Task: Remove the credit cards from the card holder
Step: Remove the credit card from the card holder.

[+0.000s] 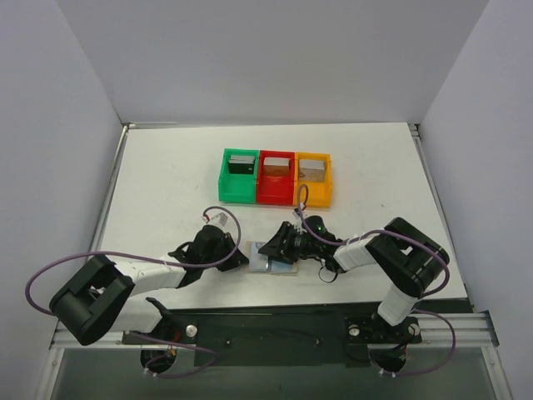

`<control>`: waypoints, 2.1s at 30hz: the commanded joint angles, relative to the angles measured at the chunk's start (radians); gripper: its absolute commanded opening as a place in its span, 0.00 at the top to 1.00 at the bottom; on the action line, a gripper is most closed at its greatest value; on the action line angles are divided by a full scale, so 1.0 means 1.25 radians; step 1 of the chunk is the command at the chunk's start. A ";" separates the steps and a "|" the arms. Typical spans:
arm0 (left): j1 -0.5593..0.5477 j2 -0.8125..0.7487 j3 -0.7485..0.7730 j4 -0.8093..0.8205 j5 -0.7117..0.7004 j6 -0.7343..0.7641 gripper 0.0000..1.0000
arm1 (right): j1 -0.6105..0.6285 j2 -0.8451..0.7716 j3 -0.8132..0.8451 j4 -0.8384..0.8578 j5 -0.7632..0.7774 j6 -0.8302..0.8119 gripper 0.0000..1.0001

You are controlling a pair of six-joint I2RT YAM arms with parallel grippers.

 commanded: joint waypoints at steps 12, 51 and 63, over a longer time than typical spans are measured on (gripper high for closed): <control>-0.056 0.045 0.042 0.031 0.012 -0.005 1.00 | 0.009 0.025 0.034 0.059 -0.037 -0.001 0.63; -0.035 -0.007 0.036 -0.044 -0.018 0.018 1.00 | -0.034 -0.024 -0.014 0.064 -0.062 -0.011 0.70; -0.026 -0.019 0.028 -0.052 -0.016 0.024 1.00 | -0.045 -0.044 -0.026 0.043 -0.062 -0.024 0.71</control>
